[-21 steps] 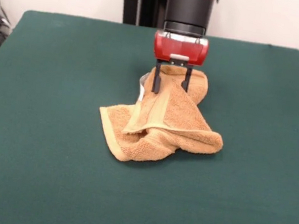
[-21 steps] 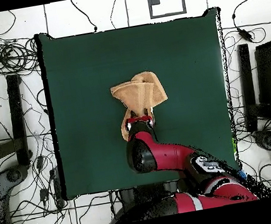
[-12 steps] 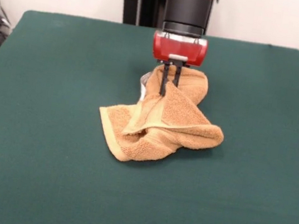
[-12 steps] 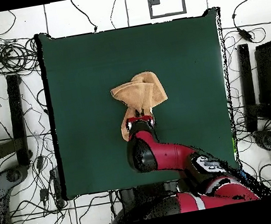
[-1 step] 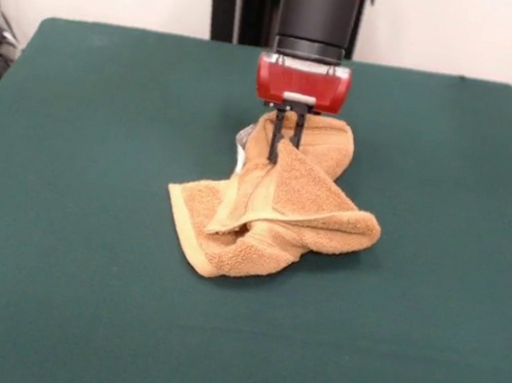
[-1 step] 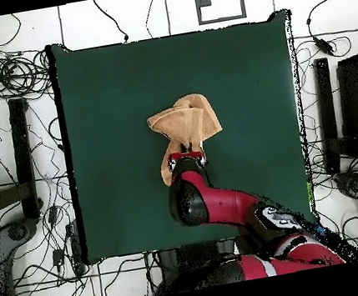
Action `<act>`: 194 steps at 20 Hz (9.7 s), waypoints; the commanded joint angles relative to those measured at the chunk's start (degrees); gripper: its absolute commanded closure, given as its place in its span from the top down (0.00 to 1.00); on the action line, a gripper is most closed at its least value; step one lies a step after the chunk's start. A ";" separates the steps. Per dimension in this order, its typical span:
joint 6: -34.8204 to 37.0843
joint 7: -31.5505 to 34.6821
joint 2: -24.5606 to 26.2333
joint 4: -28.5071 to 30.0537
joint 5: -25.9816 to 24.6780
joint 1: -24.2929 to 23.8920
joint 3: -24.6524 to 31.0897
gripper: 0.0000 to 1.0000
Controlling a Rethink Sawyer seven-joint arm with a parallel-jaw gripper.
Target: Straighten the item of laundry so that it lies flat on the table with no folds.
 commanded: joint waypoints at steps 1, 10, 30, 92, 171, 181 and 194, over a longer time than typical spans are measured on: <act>18.73 17.64 -14.70 6.30 14.14 7.25 3.01 0.00; 22.08 15.32 -18.82 8.16 12.51 2.94 4.98 0.00; 31.09 7.43 -23.06 3.81 9.44 -5.02 8.10 0.00; 61.29 -6.77 -15.84 -16.69 -18.81 -32.14 30.03 0.00; 12.44 23.94 -2.04 -17.18 4.85 9.73 -13.28 1.00; 11.85 21.89 -3.02 -13.72 13.14 14.60 -15.73 1.00; 28.83 14.82 -1.49 -11.65 4.44 -5.77 14.31 1.00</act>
